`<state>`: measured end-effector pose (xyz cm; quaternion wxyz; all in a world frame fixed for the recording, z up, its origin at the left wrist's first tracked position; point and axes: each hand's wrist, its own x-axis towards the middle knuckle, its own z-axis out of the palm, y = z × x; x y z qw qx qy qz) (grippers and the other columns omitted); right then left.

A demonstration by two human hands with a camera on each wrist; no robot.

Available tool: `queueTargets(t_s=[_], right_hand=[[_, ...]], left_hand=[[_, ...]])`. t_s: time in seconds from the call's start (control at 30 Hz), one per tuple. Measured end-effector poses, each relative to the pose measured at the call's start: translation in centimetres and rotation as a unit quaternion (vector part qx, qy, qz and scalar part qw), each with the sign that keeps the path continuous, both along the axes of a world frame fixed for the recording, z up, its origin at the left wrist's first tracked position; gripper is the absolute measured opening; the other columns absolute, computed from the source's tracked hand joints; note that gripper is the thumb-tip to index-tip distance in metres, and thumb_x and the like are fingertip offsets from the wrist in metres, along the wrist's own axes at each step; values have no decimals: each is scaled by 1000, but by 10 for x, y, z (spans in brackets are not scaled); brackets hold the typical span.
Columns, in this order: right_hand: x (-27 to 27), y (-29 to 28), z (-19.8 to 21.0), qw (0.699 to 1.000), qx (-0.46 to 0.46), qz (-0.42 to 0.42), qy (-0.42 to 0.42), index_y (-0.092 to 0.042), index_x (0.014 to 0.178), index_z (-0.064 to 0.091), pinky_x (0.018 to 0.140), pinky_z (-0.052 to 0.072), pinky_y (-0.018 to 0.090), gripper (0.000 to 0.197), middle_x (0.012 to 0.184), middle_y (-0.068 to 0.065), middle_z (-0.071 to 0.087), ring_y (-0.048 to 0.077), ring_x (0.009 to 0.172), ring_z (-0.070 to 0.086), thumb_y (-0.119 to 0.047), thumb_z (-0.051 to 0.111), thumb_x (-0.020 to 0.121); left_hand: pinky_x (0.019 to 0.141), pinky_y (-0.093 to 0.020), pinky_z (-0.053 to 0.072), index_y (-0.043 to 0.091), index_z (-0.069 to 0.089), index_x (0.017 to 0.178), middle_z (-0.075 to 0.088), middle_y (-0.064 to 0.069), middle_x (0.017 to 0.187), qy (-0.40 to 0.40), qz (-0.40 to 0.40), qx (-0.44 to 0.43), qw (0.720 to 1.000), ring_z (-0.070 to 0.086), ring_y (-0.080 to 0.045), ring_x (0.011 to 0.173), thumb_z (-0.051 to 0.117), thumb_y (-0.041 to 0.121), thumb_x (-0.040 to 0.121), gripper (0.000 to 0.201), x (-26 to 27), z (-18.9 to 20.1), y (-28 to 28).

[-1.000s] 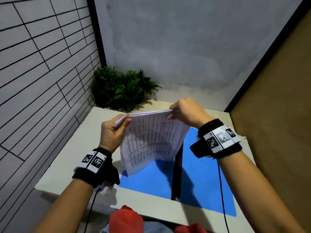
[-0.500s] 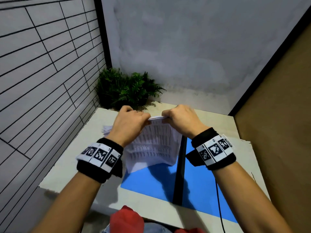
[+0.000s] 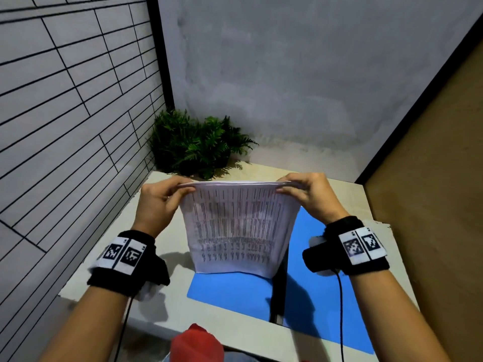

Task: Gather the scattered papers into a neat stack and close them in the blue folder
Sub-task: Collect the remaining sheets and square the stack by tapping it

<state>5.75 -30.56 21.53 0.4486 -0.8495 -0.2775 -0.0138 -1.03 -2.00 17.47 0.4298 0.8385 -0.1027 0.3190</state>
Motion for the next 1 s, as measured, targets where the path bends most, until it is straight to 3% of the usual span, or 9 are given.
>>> queueTargets(t_s=[0.13, 0.2, 0.27, 0.4, 0.53, 0.73, 0.83, 0.9, 1.0], right_hand=[[-6, -2, -33, 952, 248, -85, 156, -25, 67, 75, 65, 51, 11, 10, 66, -18, 72, -5, 65, 63, -30, 80, 59], [-7, 2, -53, 927, 293, -111, 208, -26, 74, 76, 65, 53, 14, 24, 71, -16, 73, -2, 67, 65, -42, 78, 56], [-7, 7, -59, 920, 309, -134, 201, -24, 76, 73, 64, 54, 14, 8, 68, -17, 73, -3, 64, 64, -18, 67, 77], [-9, 11, -61, 923, 312, -156, 161, -18, 85, 65, 61, 51, 12, 27, 64, -19, 71, -5, 61, 62, 5, 51, 87], [-9, 6, -67, 911, 342, -172, 150, -26, 75, 73, 61, 52, 13, 37, 66, -19, 71, -4, 62, 61, 2, 53, 87], [-10, 4, -73, 917, 326, -111, 201, -21, 88, 65, 72, 53, 16, 26, 75, -18, 74, -2, 74, 67, -30, 71, 64], [-9, 5, -65, 915, 335, -99, 204, -20, 88, 66, 71, 54, 17, 36, 76, -16, 74, -1, 75, 67, -36, 78, 58], [-9, 0, -54, 913, 354, -88, 181, -17, 88, 64, 65, 52, 13, 15, 72, -17, 73, -4, 70, 66, -14, 69, 74], [-7, -6, -50, 927, 333, -57, 161, -18, 91, 62, 67, 50, 11, 26, 77, -21, 72, -7, 74, 63, 2, 66, 74]], left_hand=[[67, -6, 45, 48, 68, 76, 66, 34, 73, -5, 11, -161, 987, 58, 11, 68, 60, 26, 78, 23, -1, -8, -14], [68, -9, 48, 45, 69, 74, 68, 30, 71, -6, 26, -239, 971, 59, 9, 67, 63, 15, 80, 31, 2, -14, -16], [63, -10, 50, 40, 70, 70, 69, 26, 66, 21, 30, -301, 953, 59, 8, 63, 62, 14, 81, 29, 4, -18, -18], [64, -20, 56, 23, 65, 79, 72, 14, 66, 187, -47, -294, 936, 66, -9, 69, 62, 51, 69, 30, 6, -30, -17], [66, -18, 52, 17, 64, 86, 70, 21, 62, 150, -20, -269, 951, 61, 6, 64, 56, 7, 85, 13, 11, -27, -26], [67, -12, 53, 15, 64, 91, 71, 26, 68, 175, -58, -289, 939, 64, 7, 68, 54, -2, 84, 21, 6, -30, -33], [66, -10, 52, 27, 69, 82, 72, 26, 70, 172, -87, -310, 931, 65, 8, 70, 67, 19, 77, 10, 6, -18, -29], [69, -10, 52, 36, 73, 79, 72, 27, 76, 143, -116, -320, 929, 65, 8, 76, 76, 50, 56, 27, 2, -8, -22], [69, -11, 51, 42, 72, 82, 72, 27, 81, 151, -152, -321, 922, 65, 8, 80, 78, 59, 43, 43, -1, -9, -17]])
